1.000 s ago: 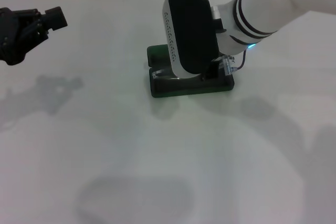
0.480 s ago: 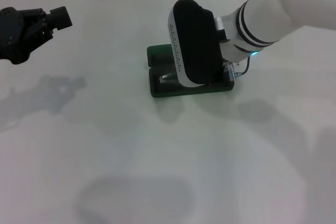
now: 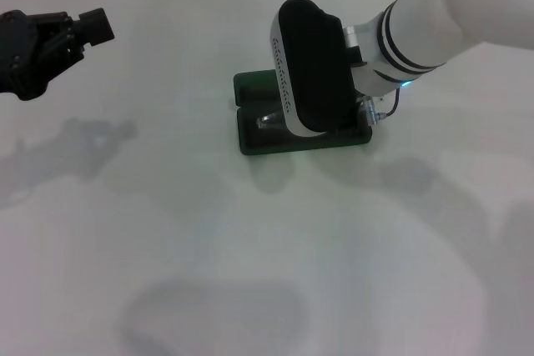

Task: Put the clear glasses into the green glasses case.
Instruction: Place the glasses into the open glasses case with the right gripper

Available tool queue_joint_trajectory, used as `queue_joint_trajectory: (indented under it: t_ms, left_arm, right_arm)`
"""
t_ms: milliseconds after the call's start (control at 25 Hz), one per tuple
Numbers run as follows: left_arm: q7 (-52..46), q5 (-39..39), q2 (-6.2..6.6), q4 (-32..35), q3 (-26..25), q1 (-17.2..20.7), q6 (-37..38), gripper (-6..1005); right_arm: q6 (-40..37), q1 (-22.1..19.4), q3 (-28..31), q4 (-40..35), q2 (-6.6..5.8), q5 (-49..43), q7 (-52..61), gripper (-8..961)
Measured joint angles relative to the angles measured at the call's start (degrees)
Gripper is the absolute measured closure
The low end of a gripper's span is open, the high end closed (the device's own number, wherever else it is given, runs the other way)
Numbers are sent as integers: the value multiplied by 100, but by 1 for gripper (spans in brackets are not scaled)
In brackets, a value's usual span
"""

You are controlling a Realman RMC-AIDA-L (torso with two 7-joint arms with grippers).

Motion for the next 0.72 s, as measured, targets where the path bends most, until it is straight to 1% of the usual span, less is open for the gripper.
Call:
queue_joint_trajectory:
  t_ms: [720]
  left_arm:
    - [24, -1, -43, -15, -1, 82, -3, 951]
  right_arm:
    - [242, -17, -2, 74, 0, 84, 0, 883]
